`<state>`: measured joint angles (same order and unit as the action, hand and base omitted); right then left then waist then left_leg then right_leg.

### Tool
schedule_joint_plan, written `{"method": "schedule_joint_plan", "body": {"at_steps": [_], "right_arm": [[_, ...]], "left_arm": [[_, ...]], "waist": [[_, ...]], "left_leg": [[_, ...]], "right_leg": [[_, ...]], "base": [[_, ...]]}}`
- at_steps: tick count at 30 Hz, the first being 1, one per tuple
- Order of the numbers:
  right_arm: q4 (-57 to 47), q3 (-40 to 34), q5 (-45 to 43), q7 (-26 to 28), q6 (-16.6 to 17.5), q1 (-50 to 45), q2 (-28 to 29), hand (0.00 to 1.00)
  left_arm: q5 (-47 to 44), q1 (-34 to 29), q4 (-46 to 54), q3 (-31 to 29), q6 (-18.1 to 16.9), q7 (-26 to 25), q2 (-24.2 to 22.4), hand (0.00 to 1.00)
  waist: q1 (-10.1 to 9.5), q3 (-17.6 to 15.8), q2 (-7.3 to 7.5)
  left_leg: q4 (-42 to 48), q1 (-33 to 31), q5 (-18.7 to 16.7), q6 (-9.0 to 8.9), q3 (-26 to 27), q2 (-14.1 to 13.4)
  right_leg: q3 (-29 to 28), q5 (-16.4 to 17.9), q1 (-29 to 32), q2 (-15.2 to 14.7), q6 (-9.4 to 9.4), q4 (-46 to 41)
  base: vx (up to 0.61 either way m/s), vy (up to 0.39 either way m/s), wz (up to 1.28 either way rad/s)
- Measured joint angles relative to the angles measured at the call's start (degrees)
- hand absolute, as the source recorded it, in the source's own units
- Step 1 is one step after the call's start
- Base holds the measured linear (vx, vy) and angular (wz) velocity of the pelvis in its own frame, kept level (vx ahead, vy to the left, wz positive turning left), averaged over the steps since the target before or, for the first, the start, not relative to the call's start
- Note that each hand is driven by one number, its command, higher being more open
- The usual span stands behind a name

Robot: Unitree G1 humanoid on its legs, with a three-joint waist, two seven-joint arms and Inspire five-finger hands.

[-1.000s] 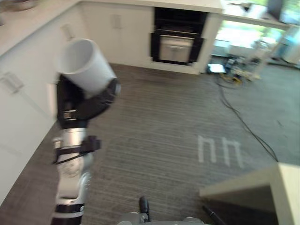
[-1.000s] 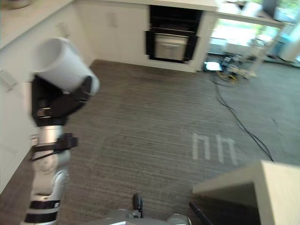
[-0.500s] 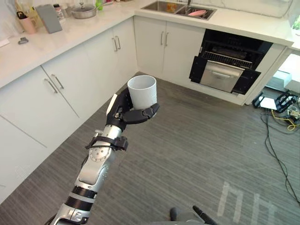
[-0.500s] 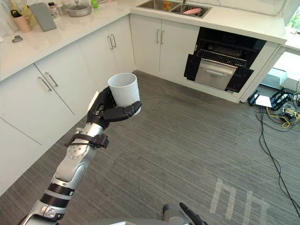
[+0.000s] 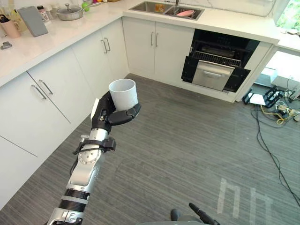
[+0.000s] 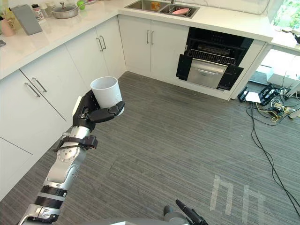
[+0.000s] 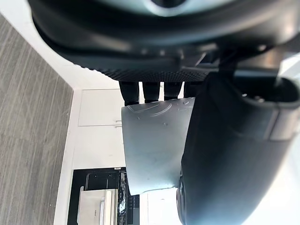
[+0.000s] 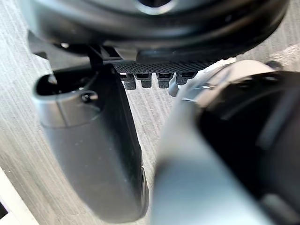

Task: Walk over to the sink, pick up the cup, carry it to the dishwasher, place the cup inside the dishwasher, then close the dishwasher door

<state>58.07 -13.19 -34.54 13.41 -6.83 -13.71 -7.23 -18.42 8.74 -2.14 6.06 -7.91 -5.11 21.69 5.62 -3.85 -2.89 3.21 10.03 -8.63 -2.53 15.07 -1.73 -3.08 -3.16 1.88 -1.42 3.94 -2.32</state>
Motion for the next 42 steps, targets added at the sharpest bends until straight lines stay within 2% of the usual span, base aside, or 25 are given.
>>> {"method": "schedule_joint_plan", "body": {"at_steps": [7, 10, 15, 16, 21, 24, 25, 27, 29, 32, 33, 34, 35, 36, 37, 38, 39, 40, 41, 42], "right_arm": [[-0.09, 0.32, 0.00, 0.01, 0.02, -0.01, -0.09, 1.00], [-0.33, 1.53, 0.03, 0.03, 0.07, 0.03, -0.56, 1.00], [-0.65, 2.37, 0.39, 0.51, 0.27, 0.11, -0.70, 1.00], [-4.66, 0.71, 0.33, 0.61, -0.42, -4.91, 3.66, 1.00], [-4.65, 0.90, 0.33, 0.60, -0.42, -4.91, 3.66, 1.00], [-4.66, 1.21, 0.05, 0.44, -0.37, -4.99, 3.61, 1.00], [-4.70, 1.40, -0.25, 0.34, -0.15, -5.01, 3.55, 1.00], [-4.74, 2.37, -0.35, 0.21, 0.95, -5.14, 3.33, 1.00], [-4.80, 2.92, -0.35, 0.14, 2.08, -5.11, 3.13, 1.00], [-4.54, 3.96, -1.57, -0.53, 2.80, -4.90, 2.66, 1.00], [-4.55, 4.01, -2.35, -0.89, 2.78, -4.97, 2.51, 1.00], [-4.42, 4.23, -2.38, -1.30, 2.79, -4.99, 2.40, 1.00], [-4.15, 4.37, -2.40, -1.56, 2.81, -4.83, 2.48, 1.00], [-4.25, 4.55, -2.53, -1.66, 2.88, -4.84, 2.17, 1.00], [-4.72, 4.77, -2.54, -1.52, 2.90, -4.75, 1.15, 1.00], [-5.05, 5.18, -2.54, -1.50, 3.17, -4.64, -0.28, 1.00], [-5.01, 5.34, -2.52, -1.58, 3.32, -4.45, -0.78, 1.00], [-4.78, 5.72, -2.58, -1.77, 3.76, -3.86, -0.98, 1.00], [-4.28, 5.72, -2.74, -1.83, 4.23, -3.28, -0.98, 1.00], [-3.90, 5.72, -3.12, -1.83, 4.51, -2.74, -1.03, 1.00]], "left_arm": [[0.37, -1.03, 0.00, 0.00, -0.50, 0.18, -0.01, 0.00], [0.36, -1.79, 0.01, 0.04, -0.50, 0.36, -0.25, 0.00], [0.38, -1.89, 0.04, 0.15, -0.51, 0.20, -0.49, 0.00], [0.53, 1.71, 2.73, 4.48, -0.54, -2.47, -5.80, 0.00], [0.47, 1.70, 2.73, 4.60, -0.54, -2.52, -6.36, 0.00], [-1.71, 1.69, 2.30, 6.74, 0.07, -2.46, -7.91, 0.00], [-3.71, 1.67, 1.61, 7.92, 1.02, -2.36, -9.08, 0.00], [-7.11, 1.38, -0.03, 9.09, 2.66, -2.31, -10.45, 0.00], [-9.56, 1.32, -2.67, 9.30, 4.71, -2.18, -11.89, 0.00], [-13.51, 0.43, -7.95, 9.14, 8.26, -2.36, -13.19, 0.00], [-15.51, -0.58, -9.21, 9.08, 9.77, -2.65, -13.61, 0.00], [-16.76, -2.22, -9.34, 8.94, 10.58, -3.45, -13.69, 0.00], [-17.25, -2.95, -9.37, 8.89, 10.97, -3.78, -13.70, 0.00], [-17.68, -3.85, -9.33, 9.09, 11.61, -3.77, -14.18, 0.00], [-17.68, -3.85, -9.10, 8.89, 11.77, -3.62, -15.30, 0.00], [-17.69, -3.93, -8.31, 8.59, 11.76, -3.16, -16.28, 0.00], [-17.74, -4.16, -7.86, 8.39, 11.76, -2.74, -16.41, 0.00], [-18.24, -5.21, -6.48, 7.73, 11.63, -1.17, -16.10, 0.00], [-18.73, -5.21, -6.48, 7.67, 11.61, -0.37, -15.68, 0.00], [-18.73, -5.28, -6.48, 7.38, 11.62, 0.21, -15.62, 0.00]], "waist": [[0.02, 0.03, 0.05], [0.08, 0.02, 0.05], [1.37, 0.02, 0.15], [1.19, 2.73, 4.68], [1.02, 2.73, 4.68], [0.64, 2.69, 4.71], [0.45, 2.68, 4.69], [-0.11, 2.74, 4.73], [-0.01, 2.73, 4.63], [0.17, 2.33, 3.88], [0.18, 2.16, 3.55], [-0.05, 1.94, 3.36], [0.14, 1.97, 3.48], [0.15, 1.73, 3.07], [-0.05, 1.16, 2.16], [-0.36, 0.10, 0.32], [-0.59, -0.27, -0.29], [-0.71, -0.89, -0.33], [-0.90, -1.01, -0.14], [-1.16, -1.15, 0.01]], "left_leg": [[-0.24, -0.42, -0.01, 0.01, 1.49, 0.01], [-0.93, -0.53, -0.03, 0.04, 2.81, -0.25], [-1.47, -0.43, -0.72, 1.13, 5.45, -0.88], [1.85, -1.34, -1.97, 0.87, 9.28, -1.76], [1.85, -1.32, -1.97, 0.87, 9.30, -1.76], [1.87, -0.95, -1.97, 0.88, 9.13, -1.83], [1.82, -0.51, -1.98, 0.87, 9.17, -1.93], [1.71, 0.17, -2.22, 0.53, 9.79, -2.02], [1.23, 0.36, -2.34, 0.34, 10.16, -2.23], [2.55, 0.54, -4.27, -1.51, 11.32, -3.54], [3.86, 1.17, -5.62, -3.65, 12.39, -4.87], [9.69, 1.12, -6.89, -6.10, 13.30, -7.03], [16.18, -1.10, -7.12, -6.44, 13.15, -8.83], [29.61, -5.72, -6.11, -7.28, 11.39, -12.64], [38.49, -8.91, -3.88, -6.23, 8.57, -15.15], [47.31, -11.95, 0.83, -4.98, 4.92, -17.42], [51.10, -13.41, 4.30, -4.16, 3.37, -18.33], [57.14, -16.63, 1.49, -1.52, 0.94, -19.05], [56.48, -17.96, -1.71, -0.56, 0.80, -18.46], [54.83, -18.65, -3.41, -0.21, 0.94, -17.67]], "right_leg": [[-0.30, -0.38, 0.45, 0.17, 0.10, 1.05], [-1.42, -0.77, 1.30, 0.84, -0.45, 1.38], [-3.74, -2.46, 2.40, 2.26, -1.34, 1.80], [-6.96, -5.42, 2.30, 3.12, -1.66, 4.19], [-6.92, -5.42, 2.30, 3.11, -1.66, 4.15], [-5.90, -3.91, 2.72, 2.96, -1.73, 2.62], [-3.26, -2.04, 3.19, 2.39, -2.06, 0.83], [1.88, -0.76, 4.30, 0.99, -2.23, -2.10], [3.36, 0.19, 5.15, 0.79, -2.32, -3.72], [5.70, 1.98, 6.77, 1.13, -2.37, -7.77], [7.75, 3.91, 7.04, 1.70, -3.00, -10.08], [9.33, 5.41, 5.99, 2.17, -3.95, -11.02], [9.27, 5.90, 5.52, 2.41, -4.41, -11.46], [9.84, 6.85, 3.85, 2.68, -5.06, -11.83], [10.04, 8.07, 2.43, 3.42, -5.58, -12.42], [9.96, 10.25, 0.47, 4.49, -6.61, -13.07], [9.67, 11.32, -0.96, 5.00, -7.47, -12.97], [9.01, 12.95, -3.91, 5.45, -8.54, -12.73], [8.69, 13.79, -5.23, 5.33, -8.88, -12.53], [8.26, 14.30, -6.07, 5.20, -8.97, -12.42]], "base": [[-0.06, -0.024, -0.07], [-0.09, -0.063, -0.23], [-0.11, -0.041, -0.27], [-0.03, -0.009, -0.06], [0.00, 0.000, 0.00], [-0.01, -0.005, 0.09], [-0.02, -0.011, 0.06], [-0.02, -0.010, -0.07], [0.02, -0.034, -0.14], [0.06, -0.080, -0.28], [0.19, -0.175, -0.36], [0.19, -0.161, -0.34], [0.26, -0.249, -0.21], [0.17, -0.207, -0.02], [0.21, -0.243, 0.00], [0.22, -0.171, 0.01], [0.29, -0.165, -0.08], [0.27, -0.132, -0.10], [0.28, -0.157, -0.14], [0.28, -0.153, -0.33]]}}
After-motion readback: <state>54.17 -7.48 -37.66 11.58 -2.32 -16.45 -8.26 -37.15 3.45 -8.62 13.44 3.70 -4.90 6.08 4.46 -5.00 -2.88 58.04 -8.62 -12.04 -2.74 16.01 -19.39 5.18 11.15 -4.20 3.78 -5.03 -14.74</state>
